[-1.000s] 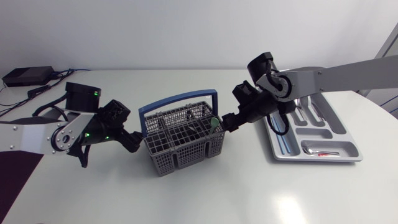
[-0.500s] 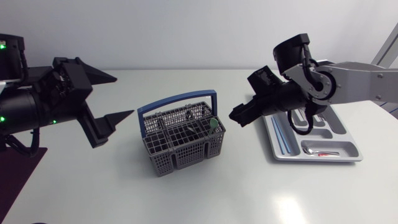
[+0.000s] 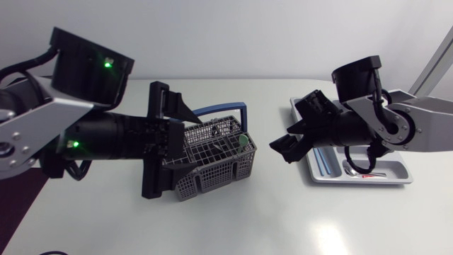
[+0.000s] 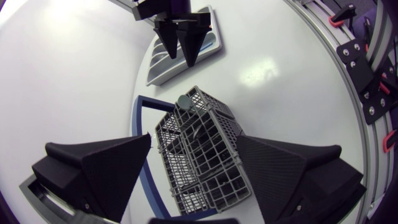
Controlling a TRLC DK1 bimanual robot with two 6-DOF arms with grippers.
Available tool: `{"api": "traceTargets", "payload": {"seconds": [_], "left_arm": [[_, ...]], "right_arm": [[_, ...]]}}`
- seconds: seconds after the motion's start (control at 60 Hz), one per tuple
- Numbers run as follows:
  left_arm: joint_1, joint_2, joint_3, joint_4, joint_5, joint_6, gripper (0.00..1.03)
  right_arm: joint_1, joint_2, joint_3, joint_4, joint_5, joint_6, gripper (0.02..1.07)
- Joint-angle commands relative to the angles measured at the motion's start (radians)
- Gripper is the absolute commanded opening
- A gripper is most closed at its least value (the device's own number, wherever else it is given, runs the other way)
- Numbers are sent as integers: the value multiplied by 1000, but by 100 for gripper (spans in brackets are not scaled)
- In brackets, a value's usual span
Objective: Unload the cutlery basket into the drawer organizer.
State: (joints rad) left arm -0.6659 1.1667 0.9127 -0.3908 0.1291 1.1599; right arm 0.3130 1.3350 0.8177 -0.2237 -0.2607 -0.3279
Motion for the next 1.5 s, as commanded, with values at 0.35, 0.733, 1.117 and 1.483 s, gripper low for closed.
{"api": "traceTargets", "payload": {"seconds": [0.35, 0.733, 1.117, 1.483], "left_arm": [[-40, 307, 253, -125, -55, 210, 91], [-47, 444, 302, -109, -131, 290, 75], [-37, 459, 287, -59, -138, 290, 43], [-27, 462, 253, -48, -140, 293, 30]], "right_arm": [[29, -40, -83, 41, 0, -63, 92], [28, -48, -100, 57, 0, -89, 92], [37, -82, -118, 67, 0, -94, 92], [37, -91, -118, 67, 0, -94, 92]]}}
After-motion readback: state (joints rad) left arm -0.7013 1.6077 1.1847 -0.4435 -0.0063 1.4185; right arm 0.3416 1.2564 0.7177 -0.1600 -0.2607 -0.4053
